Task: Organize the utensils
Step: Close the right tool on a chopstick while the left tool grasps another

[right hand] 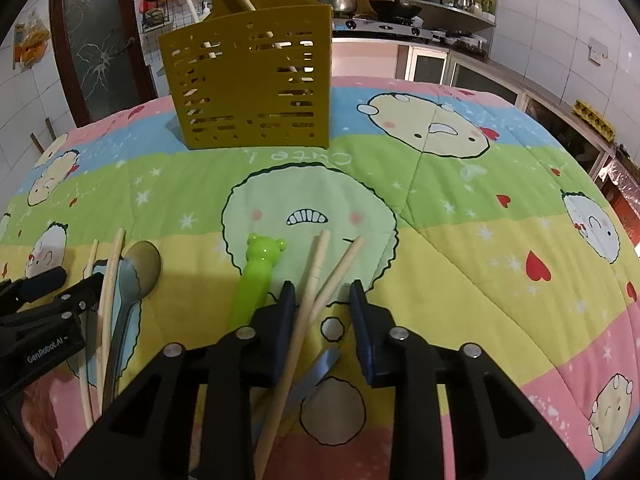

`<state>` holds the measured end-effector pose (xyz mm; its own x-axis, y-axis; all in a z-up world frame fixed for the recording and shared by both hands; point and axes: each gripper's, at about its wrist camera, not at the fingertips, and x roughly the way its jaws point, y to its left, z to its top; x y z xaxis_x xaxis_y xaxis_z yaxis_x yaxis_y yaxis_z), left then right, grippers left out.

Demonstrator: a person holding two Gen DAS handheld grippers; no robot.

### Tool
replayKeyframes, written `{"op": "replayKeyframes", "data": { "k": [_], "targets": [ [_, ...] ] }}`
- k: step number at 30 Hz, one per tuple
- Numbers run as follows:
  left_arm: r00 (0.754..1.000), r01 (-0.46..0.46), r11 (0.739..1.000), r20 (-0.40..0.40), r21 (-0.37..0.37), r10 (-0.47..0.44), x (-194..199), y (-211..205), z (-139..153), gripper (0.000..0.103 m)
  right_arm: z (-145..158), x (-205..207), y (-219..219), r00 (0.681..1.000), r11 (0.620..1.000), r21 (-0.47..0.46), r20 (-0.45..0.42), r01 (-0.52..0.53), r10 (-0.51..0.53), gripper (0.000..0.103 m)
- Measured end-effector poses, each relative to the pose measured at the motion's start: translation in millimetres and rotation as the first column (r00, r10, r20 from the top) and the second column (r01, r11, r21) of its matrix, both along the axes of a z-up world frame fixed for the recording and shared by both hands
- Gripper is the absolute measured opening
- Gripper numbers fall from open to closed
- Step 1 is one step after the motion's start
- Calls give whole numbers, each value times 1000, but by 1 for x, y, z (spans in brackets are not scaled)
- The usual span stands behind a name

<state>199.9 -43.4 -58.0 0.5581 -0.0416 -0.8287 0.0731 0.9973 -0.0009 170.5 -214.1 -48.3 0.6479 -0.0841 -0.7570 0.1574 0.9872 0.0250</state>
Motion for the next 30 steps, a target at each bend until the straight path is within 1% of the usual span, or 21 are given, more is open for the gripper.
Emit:
{"op": "replayKeyframes", "data": {
  "k": [2,3,5,10,12,15,16,20,27,30],
  "targets": [
    [1000,5,1000,-8,-10,-5,2,-2,1,50,0,2,-2,1000,1000,16,-1,5,-5,23],
    [1000,6,1000,-11,-12,-7,4,-2,1,48,-1,3,-3,1000,1000,23,-2,7,-7,22],
    [1000,10,1000,-19,-19,-11,8,-5,1,39,-1,3,-4,1000,999,33,-1,11,-11,21],
    [1000,15,1000,-24,-24,-16,14,-10,1,26,-1,4,-6,1000,999,48,1,19,-19,20],
    [1000,13,1000,-24,-28,-14,16,-10,1,23,-1,5,-7,1000,998,57,3,22,-22,19],
    [1000,20,999,-23,-40,-21,17,-11,2,13,-1,5,-8,1000,998,65,8,25,-26,19],
    [999,23,999,-23,-42,-24,18,-12,2,12,-1,4,-8,1000,997,68,10,27,-27,19],
    [1000,25,999,-10,-36,-25,16,-13,2,11,0,3,-9,999,997,74,18,27,-29,18],
    [999,32,997,8,-76,-32,11,-8,8,10,7,-2,-12,999,995,96,38,29,-33,17],
    [999,40,996,40,-85,-37,6,-5,17,9,13,-6,-13,998,994,102,61,27,-33,17]
  ]
}}
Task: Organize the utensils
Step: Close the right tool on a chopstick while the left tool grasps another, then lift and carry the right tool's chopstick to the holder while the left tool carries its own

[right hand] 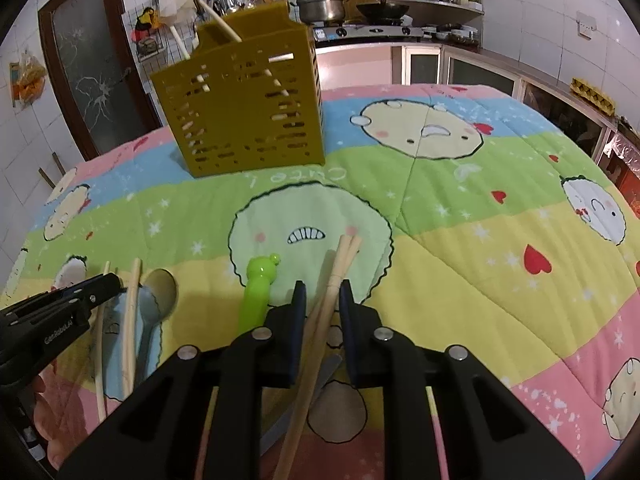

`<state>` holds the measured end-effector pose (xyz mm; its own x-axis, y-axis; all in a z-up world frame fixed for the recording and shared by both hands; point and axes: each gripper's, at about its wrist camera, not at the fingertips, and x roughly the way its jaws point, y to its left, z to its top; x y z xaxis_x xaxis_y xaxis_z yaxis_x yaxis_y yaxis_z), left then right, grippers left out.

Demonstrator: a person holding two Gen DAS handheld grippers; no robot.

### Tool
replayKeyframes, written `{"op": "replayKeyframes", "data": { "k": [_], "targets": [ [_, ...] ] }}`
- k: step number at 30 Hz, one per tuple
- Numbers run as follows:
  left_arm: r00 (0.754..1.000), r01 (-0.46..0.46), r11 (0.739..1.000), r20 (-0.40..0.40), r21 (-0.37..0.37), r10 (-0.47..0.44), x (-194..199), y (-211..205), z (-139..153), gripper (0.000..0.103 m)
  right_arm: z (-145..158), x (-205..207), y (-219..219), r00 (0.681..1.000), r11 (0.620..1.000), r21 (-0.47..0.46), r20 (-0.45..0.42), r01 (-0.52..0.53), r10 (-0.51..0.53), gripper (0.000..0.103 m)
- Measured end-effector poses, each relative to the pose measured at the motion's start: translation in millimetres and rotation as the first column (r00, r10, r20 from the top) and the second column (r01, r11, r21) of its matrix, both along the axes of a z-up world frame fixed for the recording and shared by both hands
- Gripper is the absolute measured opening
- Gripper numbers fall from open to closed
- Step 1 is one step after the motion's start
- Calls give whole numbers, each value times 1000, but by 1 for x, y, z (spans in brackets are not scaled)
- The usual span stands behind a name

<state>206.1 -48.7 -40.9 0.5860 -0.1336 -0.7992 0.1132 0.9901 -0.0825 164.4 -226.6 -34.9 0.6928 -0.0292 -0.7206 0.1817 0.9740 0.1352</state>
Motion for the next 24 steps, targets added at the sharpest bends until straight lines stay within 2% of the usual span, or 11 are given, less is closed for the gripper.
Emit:
{"op": "replayKeyframes", "data": {
  "k": [11,17,24],
  "targets": [
    [993,16,999,119,-44,-10,-22,15,41,9,36,-21,-2,993,1000,10,121,0,-1,14],
    [974,31,998,227,-51,-19,-39,19,69,5,55,-34,-3,982,1000,6,190,5,-6,13],
    [956,46,997,294,-65,-25,-52,23,90,4,79,-46,-8,965,1000,13,263,11,-14,12]
  ]
}}
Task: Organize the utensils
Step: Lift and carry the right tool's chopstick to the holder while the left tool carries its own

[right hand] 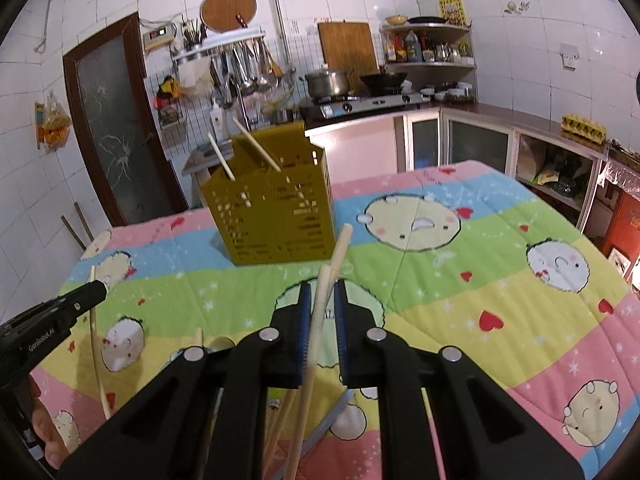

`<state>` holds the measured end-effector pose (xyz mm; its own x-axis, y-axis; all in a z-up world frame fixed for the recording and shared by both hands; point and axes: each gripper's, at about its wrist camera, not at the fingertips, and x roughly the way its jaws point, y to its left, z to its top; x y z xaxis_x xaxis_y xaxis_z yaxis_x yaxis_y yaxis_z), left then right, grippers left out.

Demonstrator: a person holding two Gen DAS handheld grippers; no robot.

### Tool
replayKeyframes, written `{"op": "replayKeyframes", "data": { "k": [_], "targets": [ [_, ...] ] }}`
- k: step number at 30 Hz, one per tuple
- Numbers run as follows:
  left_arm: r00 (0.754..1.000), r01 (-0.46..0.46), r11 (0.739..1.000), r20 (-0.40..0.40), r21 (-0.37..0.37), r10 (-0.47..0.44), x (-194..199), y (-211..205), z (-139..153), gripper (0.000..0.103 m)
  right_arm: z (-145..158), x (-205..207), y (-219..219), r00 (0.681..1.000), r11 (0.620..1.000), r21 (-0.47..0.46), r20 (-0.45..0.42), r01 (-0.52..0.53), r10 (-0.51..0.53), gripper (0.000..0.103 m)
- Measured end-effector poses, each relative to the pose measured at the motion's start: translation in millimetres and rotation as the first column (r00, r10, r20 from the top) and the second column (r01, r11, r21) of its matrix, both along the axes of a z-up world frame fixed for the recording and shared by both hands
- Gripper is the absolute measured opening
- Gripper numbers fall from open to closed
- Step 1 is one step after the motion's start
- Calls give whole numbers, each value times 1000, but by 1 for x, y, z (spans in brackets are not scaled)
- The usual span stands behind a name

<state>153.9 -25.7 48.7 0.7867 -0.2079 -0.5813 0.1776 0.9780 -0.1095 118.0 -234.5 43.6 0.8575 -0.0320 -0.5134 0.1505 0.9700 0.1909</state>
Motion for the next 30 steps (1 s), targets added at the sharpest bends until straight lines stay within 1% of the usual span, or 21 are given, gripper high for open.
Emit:
{"op": "replayKeyframes", "data": {
  "k": [5,9,13,18,21,30],
  "targets": [
    [999,6,1000,36,-9,-6,-8,2,7,4,19,-12,0,998,1000,-11,64,6,-5,10],
    [999,4,999,54,-33,-2,-11,8,14,4,34,-20,2,994,1000,-25,107,8,-5,8],
    [997,6,999,82,-41,-2,-16,11,21,4,45,-29,5,989,999,-38,149,8,-2,6],
    [994,11,999,109,-47,-5,-21,14,30,4,55,-35,10,982,998,-55,188,8,3,6],
    [992,11,998,124,-56,-3,-24,16,33,4,58,-38,13,979,998,-56,202,3,8,6],
    [989,16,998,151,-63,-6,-24,17,44,4,63,-37,18,979,997,-74,202,-8,23,6]
  ]
}}
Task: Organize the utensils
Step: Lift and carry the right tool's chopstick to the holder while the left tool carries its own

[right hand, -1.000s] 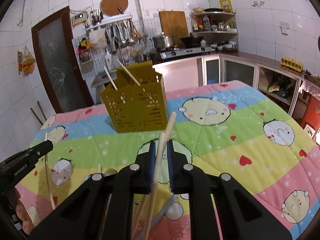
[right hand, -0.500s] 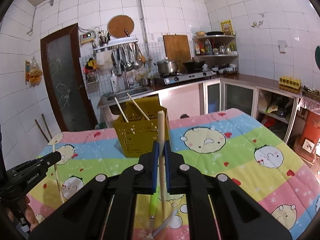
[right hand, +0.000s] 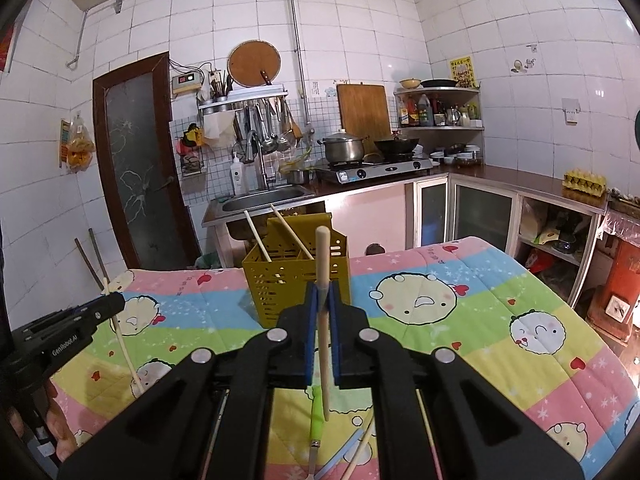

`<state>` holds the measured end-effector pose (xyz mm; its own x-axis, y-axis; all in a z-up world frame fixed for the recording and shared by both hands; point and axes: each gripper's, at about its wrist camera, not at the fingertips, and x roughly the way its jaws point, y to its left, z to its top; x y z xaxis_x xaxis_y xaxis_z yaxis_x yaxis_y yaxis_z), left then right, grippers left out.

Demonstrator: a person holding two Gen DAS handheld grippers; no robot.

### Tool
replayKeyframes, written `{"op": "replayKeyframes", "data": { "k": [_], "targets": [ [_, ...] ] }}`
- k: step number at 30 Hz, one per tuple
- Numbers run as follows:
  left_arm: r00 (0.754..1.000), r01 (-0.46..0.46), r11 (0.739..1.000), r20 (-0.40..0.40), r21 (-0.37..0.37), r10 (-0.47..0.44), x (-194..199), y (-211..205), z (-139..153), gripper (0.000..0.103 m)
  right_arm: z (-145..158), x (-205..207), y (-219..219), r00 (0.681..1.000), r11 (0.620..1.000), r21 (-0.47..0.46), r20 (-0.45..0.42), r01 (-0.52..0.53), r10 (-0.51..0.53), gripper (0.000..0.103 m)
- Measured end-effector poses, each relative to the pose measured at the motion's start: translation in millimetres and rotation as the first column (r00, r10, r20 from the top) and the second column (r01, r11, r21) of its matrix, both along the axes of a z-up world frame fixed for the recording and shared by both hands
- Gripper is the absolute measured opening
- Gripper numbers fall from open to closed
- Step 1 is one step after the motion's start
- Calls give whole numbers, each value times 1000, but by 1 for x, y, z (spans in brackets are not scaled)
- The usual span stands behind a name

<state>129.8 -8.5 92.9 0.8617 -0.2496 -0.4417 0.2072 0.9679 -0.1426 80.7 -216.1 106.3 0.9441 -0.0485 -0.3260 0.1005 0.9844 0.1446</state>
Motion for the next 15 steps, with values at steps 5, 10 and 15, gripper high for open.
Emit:
{"op": "replayKeyframes", "data": {
  "k": [5,10,15],
  "targets": [
    [1000,9,1000,14,3,-9,4,-3,7,4,-2,4,-2,1000,1000,0,-7,4,-4,6],
    [1000,11,1000,24,7,-12,14,-3,14,4,0,12,-5,1000,1000,0,-14,12,-12,6],
    [999,12,1000,38,6,-12,26,-6,21,4,3,23,-6,1000,1000,3,-16,19,-19,6]
  ]
}}
